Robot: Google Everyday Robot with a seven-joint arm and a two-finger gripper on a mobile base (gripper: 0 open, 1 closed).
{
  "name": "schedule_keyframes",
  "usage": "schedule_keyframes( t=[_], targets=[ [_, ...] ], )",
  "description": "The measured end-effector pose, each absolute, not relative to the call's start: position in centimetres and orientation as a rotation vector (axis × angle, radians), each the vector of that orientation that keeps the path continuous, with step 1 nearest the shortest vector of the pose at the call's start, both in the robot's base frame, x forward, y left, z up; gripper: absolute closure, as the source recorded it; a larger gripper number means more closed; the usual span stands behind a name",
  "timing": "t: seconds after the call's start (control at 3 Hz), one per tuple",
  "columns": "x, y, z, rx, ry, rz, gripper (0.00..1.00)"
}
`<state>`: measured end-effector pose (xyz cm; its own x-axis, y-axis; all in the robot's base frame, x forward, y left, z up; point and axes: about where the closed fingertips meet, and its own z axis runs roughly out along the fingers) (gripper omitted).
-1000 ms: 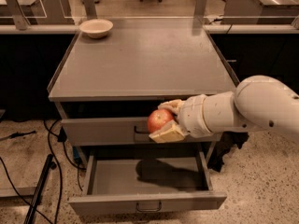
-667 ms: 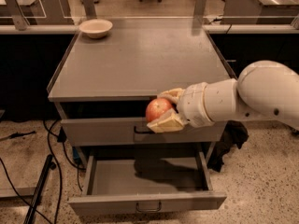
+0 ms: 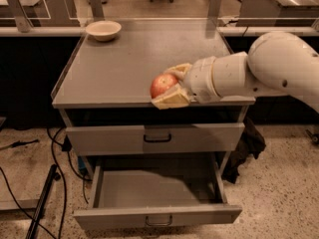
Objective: Pick apple from middle drawer and place on counter
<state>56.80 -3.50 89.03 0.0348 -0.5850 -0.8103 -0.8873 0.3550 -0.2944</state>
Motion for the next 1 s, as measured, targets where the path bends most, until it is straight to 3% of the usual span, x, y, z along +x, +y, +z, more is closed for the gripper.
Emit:
schedule_keyframes(
  t=[1.0],
  targets=[
    [66.2, -0.5, 89.3, -1.25, 1.617, 0.464, 1.0]
  ],
)
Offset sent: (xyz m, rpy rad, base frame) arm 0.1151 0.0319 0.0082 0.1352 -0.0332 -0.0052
